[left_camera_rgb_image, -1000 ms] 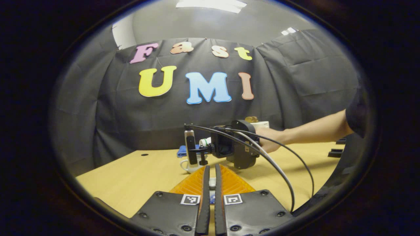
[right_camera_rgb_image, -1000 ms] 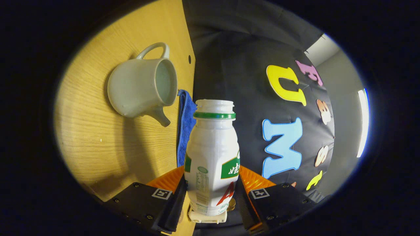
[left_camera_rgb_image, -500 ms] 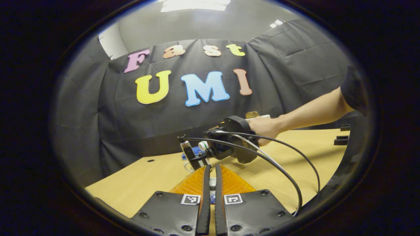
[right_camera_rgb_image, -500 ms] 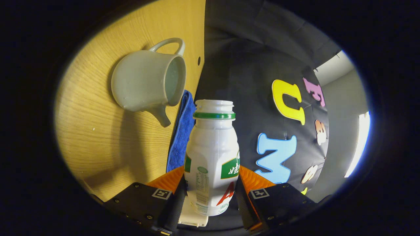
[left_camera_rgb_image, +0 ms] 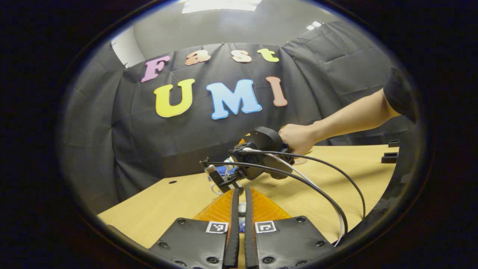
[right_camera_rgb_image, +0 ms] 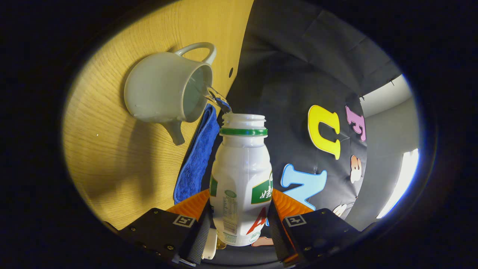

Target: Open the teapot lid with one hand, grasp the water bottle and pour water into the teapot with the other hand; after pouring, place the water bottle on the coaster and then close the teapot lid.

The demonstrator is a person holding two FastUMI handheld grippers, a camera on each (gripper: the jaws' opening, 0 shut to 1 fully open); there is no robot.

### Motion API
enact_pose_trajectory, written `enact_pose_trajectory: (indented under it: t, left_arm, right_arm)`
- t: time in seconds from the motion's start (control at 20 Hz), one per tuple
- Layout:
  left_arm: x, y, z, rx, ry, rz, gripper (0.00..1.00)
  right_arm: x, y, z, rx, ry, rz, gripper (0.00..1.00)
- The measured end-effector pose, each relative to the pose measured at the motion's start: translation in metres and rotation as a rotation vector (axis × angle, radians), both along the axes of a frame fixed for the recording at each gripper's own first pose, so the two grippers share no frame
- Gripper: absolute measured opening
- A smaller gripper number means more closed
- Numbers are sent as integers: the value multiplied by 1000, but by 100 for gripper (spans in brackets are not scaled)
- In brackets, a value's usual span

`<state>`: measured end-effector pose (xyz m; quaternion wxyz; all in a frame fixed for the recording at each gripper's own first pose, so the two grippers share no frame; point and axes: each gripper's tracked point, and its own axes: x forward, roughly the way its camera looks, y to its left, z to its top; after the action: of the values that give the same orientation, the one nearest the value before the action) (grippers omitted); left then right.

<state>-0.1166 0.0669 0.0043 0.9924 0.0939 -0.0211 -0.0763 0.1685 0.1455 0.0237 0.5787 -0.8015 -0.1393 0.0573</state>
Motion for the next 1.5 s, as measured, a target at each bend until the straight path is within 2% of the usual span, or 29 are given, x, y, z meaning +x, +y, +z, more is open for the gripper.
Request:
enact_pose_trajectory:
  t: [0.1,0.15,0.7,0.8,0.85,0.9,0.95,1.5]
  left_arm:
    - [1,0,1,1,-3,1,12]
    - [1,0,2,2,-3,2,17]
    - [2,2,1,13,-4,6,17]
    - [2,5,4,13,-14,13,12]
    - [1,5,5,12,-18,16,17]
    - [2,5,4,13,-19,16,12]
    - [2,5,6,16,-22,19,17]
    - [4,8,3,16,-19,26,17]
  right_arm:
    - [-1,3,1,-15,-6,6,72]
    - [0,5,1,-20,-7,9,72]
    - [-1,8,12,-106,-65,37,72]
    - [-1,10,13,-120,-76,45,72]
    - [-2,11,13,-128,-79,46,72]
    - [-2,11,15,-135,-83,50,72]
    - [-1,11,16,-140,-85,52,72]
    - [0,22,24,-210,-118,84,72]
